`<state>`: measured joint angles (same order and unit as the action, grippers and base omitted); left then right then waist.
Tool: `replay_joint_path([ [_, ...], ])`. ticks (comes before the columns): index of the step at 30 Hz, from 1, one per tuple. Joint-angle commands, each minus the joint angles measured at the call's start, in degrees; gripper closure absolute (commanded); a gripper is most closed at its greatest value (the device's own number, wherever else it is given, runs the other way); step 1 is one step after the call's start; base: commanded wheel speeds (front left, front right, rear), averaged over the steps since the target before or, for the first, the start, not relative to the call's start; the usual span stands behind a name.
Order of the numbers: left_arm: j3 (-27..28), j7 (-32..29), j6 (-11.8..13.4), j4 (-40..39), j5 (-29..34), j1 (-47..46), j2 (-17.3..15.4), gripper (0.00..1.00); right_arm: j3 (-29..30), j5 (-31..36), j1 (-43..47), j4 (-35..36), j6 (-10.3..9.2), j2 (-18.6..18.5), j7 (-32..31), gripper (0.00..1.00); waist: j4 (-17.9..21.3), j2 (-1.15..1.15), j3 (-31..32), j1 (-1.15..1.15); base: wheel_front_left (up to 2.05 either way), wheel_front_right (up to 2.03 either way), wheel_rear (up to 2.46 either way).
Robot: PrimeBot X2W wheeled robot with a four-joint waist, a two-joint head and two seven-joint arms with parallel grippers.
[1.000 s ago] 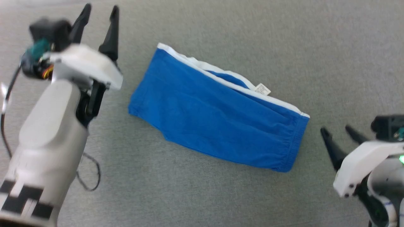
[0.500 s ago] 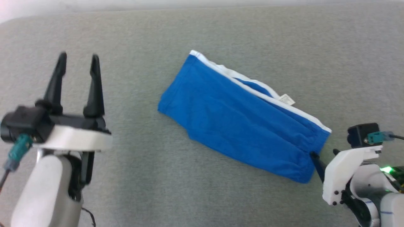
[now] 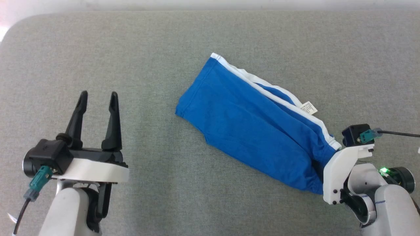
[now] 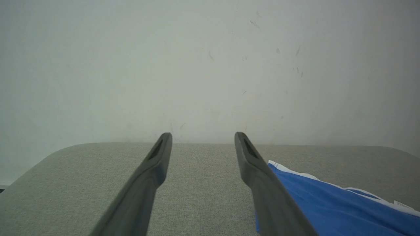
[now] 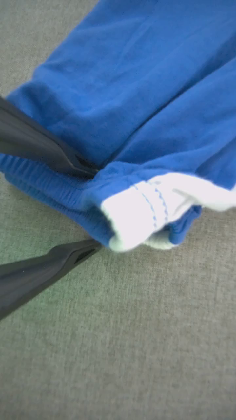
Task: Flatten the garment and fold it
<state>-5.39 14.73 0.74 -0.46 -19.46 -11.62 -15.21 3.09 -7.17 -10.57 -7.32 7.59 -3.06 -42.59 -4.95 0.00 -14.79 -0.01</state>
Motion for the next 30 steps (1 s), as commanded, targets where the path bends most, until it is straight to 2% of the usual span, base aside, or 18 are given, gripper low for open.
replay_joint_path([
  [1,0.5,0.3,-0.7,0.5,0.8,0.6,0.4,0.0,-0.9,-0.4,0.6,-2.9,-0.1,0.2,-0.3,1.0,-0.1,0.0,0.1,0.01,0.0,0.0,0.0],
  [7,-0.3,0.0,-3.3,4.0,0.8,-0.9,1.0,0.0,-1.3,-0.7,-0.9,-3.9,-0.1,0.2,1.1,1.0,0.2,0.0,0.4,0.01,0.0,0.0,0.0],
  [11,-1.9,-5.1,-4.4,6.7,-1.7,-4.6,2.2,0.0,-1.4,-2.0,-2.1,-2.9,-0.1,0.2,2.3,1.0,1.5,0.0,0.5,0.01,0.0,0.0,0.0],
  [15,-4.0,-14.9,-4.3,10.4,-4.0,-9.6,3.5,0.0,-1.8,-3.7,-2.7,-1.9,-0.1,0.2,3.6,1.0,3.0,0.0,0.3,0.01,0.0,0.0,0.0],
  [19,-7.3,-28.6,-4.1,16.2,-5.1,-15.8,4.2,0.0,-2.8,-4.1,-2.6,-0.8,-0.1,0.2,3.6,1.0,4.0,0.0,-0.2,0.01,0.0,0.0,0.0],
  [22,-10.5,-38.8,-3.9,20.6,-3.6,-20.4,3.1,0.0,-3.4,-4.1,-2.7,0.3,-0.1,0.2,3.6,1.0,4.9,0.0,-0.9,0.01,0.0,0.0,0.0],
  [26,-13.4,-48.9,-3.8,25.0,-2.0,-24.6,1.7,0.0,-3.7,-4.2,-2.6,1.1,-0.1,0.2,3.6,1.0,6.1,0.0,-1.9,0.01,0.0,0.0,0.0],
  [30,-15.3,-53.8,-3.9,27.6,0.0,-27.3,-0.1,0.0,-4.1,-4.3,-2.6,1.7,-0.1,0.2,3.8,1.0,7.0,0.0,-3.0,0.01,0.0,0.0,0.0],
])
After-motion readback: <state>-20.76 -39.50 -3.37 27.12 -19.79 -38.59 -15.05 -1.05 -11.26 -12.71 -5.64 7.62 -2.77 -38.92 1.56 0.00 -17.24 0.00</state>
